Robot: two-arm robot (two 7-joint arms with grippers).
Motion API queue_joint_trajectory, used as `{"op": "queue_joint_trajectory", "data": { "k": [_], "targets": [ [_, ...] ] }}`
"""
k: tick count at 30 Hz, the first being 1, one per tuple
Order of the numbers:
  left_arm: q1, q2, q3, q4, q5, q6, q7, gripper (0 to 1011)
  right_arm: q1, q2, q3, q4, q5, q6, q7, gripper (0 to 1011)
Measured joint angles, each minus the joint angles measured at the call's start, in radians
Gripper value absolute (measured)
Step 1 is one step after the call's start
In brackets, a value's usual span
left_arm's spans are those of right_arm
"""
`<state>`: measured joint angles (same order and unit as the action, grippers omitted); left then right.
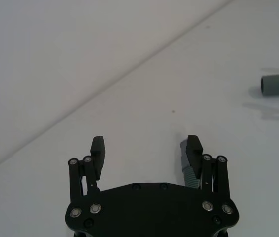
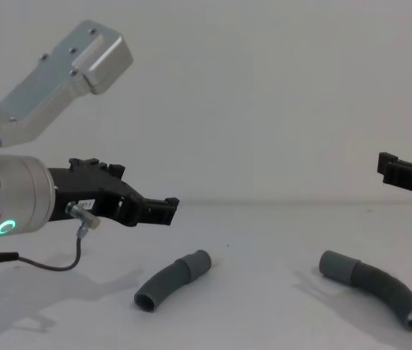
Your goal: Use both hands to pick up one end of the pipe from the table, align the ends, and insert them.
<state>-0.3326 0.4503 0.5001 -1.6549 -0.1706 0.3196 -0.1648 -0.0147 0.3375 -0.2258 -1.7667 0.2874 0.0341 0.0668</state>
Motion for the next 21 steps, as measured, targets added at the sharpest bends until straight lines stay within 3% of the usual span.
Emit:
{"op": "queue_joint_trajectory", "data": {
  "k": [21],
  "targets": [
    [-0.068,0.031,0.044,0.013,0.013,0.128,-0.132,1001,0.000,0.000,0.000,0.000,0.000,0.000,0.000,1000]
  ]
}}
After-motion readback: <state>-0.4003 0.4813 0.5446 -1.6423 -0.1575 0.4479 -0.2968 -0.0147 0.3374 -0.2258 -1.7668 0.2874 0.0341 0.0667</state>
